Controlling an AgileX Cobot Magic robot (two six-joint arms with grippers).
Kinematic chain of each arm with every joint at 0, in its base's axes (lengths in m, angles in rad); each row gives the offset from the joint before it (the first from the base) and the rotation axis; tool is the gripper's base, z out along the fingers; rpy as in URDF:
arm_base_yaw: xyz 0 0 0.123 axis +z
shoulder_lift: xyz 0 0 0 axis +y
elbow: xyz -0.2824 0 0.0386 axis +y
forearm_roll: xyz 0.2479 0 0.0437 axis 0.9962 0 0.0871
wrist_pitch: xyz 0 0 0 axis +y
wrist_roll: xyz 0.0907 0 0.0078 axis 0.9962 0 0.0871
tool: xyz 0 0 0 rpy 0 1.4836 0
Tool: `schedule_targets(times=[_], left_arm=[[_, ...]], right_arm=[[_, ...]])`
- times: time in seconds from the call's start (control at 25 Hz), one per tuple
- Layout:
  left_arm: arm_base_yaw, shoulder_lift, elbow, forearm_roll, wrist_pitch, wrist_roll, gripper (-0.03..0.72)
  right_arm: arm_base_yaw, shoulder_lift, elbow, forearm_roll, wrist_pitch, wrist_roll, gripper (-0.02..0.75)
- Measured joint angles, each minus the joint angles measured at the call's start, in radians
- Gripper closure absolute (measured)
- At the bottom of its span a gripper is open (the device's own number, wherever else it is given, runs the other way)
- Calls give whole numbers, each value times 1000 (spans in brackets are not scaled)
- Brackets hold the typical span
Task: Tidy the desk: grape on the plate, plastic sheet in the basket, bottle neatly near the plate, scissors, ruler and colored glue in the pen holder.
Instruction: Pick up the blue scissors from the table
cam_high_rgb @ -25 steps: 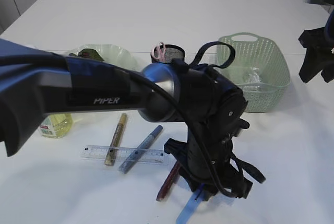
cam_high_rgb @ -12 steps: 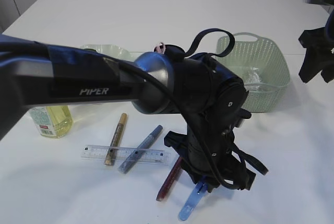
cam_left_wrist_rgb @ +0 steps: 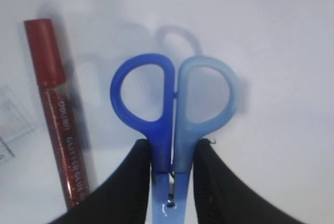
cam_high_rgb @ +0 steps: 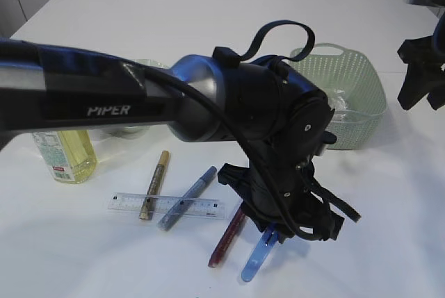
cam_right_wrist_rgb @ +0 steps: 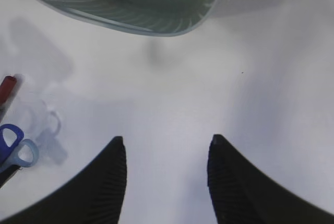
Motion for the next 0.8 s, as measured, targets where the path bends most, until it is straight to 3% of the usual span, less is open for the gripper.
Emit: schedule_targets(times=[0.8], left_arm=[[2,-159,40,132,-110,-47,505]], right_arm=[[0,0,0,28,0,0,336]])
